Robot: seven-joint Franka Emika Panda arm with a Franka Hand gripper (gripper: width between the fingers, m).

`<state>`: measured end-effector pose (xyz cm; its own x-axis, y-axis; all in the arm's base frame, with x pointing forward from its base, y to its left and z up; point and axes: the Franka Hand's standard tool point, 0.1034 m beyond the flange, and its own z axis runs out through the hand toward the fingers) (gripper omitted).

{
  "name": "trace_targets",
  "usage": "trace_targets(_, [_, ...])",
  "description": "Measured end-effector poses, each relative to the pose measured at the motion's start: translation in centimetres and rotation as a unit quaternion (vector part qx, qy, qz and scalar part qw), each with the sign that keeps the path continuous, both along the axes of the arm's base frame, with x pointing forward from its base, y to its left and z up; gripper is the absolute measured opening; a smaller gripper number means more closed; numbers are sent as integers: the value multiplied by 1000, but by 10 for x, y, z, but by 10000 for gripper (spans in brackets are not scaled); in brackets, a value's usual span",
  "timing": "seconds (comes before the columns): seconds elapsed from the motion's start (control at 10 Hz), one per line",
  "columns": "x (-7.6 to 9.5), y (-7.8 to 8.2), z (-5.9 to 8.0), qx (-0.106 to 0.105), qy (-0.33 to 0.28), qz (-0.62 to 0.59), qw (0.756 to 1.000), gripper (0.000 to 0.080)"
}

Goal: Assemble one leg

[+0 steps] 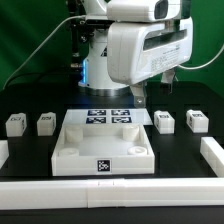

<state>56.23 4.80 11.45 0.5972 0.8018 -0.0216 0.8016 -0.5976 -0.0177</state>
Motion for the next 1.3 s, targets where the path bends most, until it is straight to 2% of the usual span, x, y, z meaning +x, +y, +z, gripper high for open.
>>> trace_targets(0.8, [0,0,0,0,0,2,1000,650])
trace_targets(1.0, [-2,-6,0,1,2,29,1000,650])
trace_targets(1.2, [-13,-18,0,4,7,140,990,650])
trace_targets(1.3, [-21,-26,-4,7,9,217,976,650])
